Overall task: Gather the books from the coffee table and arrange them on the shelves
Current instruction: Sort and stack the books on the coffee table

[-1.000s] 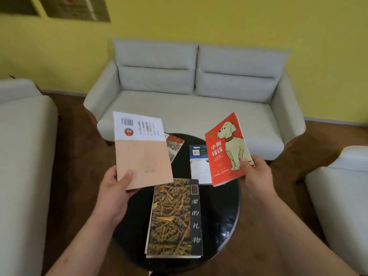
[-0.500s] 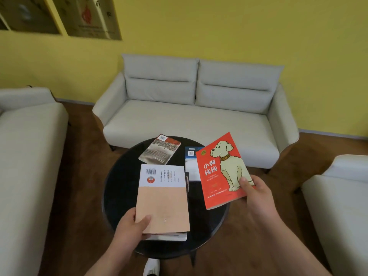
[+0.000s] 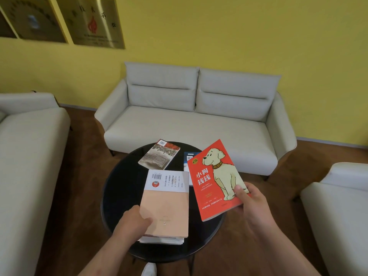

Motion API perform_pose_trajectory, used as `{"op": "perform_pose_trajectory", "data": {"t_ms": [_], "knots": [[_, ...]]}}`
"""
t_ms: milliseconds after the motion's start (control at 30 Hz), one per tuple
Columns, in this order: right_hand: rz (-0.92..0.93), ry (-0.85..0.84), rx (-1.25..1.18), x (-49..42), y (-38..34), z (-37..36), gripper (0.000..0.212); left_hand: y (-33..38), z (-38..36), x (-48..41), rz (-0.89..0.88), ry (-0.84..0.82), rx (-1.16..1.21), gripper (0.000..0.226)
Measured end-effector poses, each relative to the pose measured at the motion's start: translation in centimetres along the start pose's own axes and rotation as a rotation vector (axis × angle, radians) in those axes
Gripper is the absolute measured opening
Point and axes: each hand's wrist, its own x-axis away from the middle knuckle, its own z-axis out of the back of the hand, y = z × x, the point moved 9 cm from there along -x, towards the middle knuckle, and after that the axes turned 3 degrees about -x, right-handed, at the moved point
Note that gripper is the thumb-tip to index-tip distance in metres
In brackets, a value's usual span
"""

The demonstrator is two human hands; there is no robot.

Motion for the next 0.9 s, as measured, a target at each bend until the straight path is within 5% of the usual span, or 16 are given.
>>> {"op": "perform_pose_trajectory", "data": {"t_ms": [133, 233, 433, 533, 833, 900], "knots": [[0.004, -0.009, 0.007, 0.0, -0.2, -0.5, 0.016, -0.9, 1.4, -0.3, -0.086, -0.037, 0.121, 0.028], [0.002, -0.013, 0.018, -0.2, -0.1, -0.6, 0.014, -1.4, 3.5, -2.9, -0.123, -0.038, -0.036, 0.053], [-0.026, -0.056, 0.034, -0.5, 0.1, -1.7, 0.016, 0.1, 4.1, -2.8, -0.017, 0.388, -0.077, 0.056], [-0.060, -0.087, 0.020, -0.6, 0.3, -1.8, 0.021, -1.4, 1.7, -2.1, 0.129, 0.275, 0.043, 0.079], [-0.202, -0.190, -0.040, -0.7, 2.4, -2.3, 0.025, 3.4, 3.0, -7.7, -0.315, -0.044, -0.140, 0.083], [-0.254, -0.208, -0.085, -0.7, 3.5, -2.6, 0.026, 4.4, 3.3, -8.2, -0.355, -0.008, -0.160, 0.089]]}}
